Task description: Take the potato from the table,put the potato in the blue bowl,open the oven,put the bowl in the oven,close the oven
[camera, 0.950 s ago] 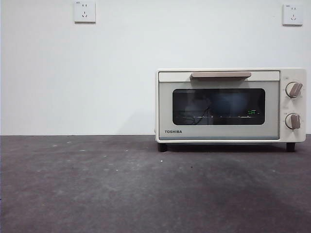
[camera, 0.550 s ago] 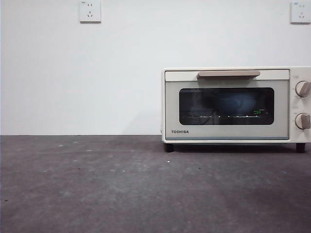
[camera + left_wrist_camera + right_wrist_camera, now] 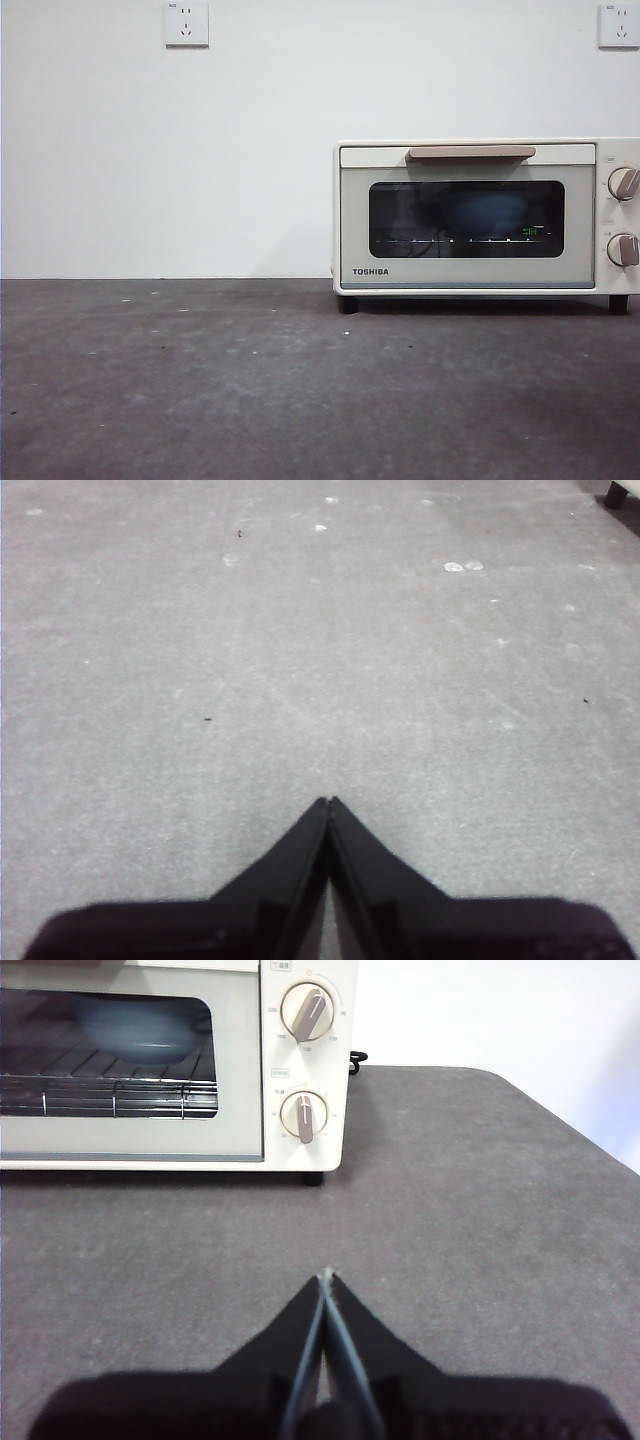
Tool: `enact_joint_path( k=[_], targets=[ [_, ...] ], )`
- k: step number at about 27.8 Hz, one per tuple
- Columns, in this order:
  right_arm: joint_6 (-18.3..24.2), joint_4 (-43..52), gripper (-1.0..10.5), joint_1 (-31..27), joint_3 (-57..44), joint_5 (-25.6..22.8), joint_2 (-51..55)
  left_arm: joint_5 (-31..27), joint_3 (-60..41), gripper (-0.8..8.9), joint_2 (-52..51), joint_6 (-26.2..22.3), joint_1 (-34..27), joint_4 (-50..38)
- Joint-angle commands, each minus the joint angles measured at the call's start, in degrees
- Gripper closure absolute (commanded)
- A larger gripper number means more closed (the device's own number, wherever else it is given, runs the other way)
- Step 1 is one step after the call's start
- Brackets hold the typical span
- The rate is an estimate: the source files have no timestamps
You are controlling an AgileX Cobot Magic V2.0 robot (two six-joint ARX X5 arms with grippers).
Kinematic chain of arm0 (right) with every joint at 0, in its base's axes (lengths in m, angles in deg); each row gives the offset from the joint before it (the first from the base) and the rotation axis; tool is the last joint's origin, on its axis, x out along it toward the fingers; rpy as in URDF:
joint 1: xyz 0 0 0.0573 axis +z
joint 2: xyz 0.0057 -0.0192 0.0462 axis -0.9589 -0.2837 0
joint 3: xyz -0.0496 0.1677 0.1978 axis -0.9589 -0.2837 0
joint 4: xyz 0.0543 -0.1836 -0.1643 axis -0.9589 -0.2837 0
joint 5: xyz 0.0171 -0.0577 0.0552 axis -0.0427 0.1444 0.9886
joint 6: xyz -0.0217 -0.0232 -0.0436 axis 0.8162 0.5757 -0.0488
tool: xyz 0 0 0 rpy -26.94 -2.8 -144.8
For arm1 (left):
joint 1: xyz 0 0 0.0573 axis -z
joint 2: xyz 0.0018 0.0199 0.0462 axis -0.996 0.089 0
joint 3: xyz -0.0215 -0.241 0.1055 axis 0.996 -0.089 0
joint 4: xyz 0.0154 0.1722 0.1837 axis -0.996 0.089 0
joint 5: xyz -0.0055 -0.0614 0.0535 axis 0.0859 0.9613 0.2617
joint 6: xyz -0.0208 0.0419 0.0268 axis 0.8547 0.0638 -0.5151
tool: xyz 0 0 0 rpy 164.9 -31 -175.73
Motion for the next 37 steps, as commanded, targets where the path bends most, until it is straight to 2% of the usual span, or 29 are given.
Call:
enact_joint_path(
  k=[1,7,37],
  targets=[
    [0.1,-0.4,9.5,0.0,-0.5,0.2,0.1,-0.2,-0.5,8.17,0.2,0.6,0.1,-0.9],
    [-5.6,-1.2,9.5,0.0,-0.5,0.4,0.1,-0.2,-0.5,8.17,0.4,0.6,0.1,-1.0],
    [-5.7,-1.2,9.5,0.0,-0.5,0.3,0.0,-0.2,-0.5,8.17,0.5,0.6,0.1,-1.0]
  ],
)
